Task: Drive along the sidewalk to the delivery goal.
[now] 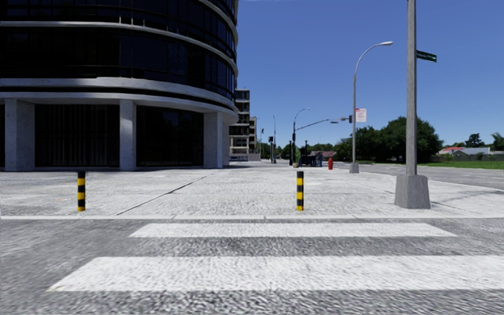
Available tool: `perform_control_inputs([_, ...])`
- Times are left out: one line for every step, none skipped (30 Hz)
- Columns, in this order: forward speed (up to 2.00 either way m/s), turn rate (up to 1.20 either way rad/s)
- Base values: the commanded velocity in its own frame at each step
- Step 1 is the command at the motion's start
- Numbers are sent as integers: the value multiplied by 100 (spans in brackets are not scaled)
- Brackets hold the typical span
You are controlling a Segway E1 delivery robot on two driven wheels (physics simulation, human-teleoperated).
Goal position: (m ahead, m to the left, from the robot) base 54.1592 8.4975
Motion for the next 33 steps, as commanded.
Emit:
perform_control_inputs([200,0])
perform_control_inputs([200,0])
perform_control_inputs([200,0])
perform_control_inputs([200,0])
perform_control_inputs([200,0])
perform_control_inputs([200,0])
perform_control_inputs([200,0])
perform_control_inputs([200,0])
perform_control_inputs([200,0])
perform_control_inputs([200,0])
perform_control_inputs([200,0])
perform_control_inputs([200,0])
perform_control_inputs([200,0])
perform_control_inputs([200,0])
perform_control_inputs([200,0])
perform_control_inputs([200,0])
perform_control_inputs([200,0])
perform_control_inputs([200,0])
perform_control_inputs([200,0])
perform_control_inputs([200,0])
perform_control_inputs([200,0])
perform_control_inputs([200,0])
perform_control_inputs([200,0])
perform_control_inputs([200,0])
perform_control_inputs([200,0])
perform_control_inputs([200,0])
perform_control_inputs([200,0])
perform_control_inputs([200,0])
perform_control_inputs([200,0])
perform_control_inputs([200,0])
perform_control_inputs([200,0])
perform_control_inputs([200,0])
perform_control_inputs([200,0])
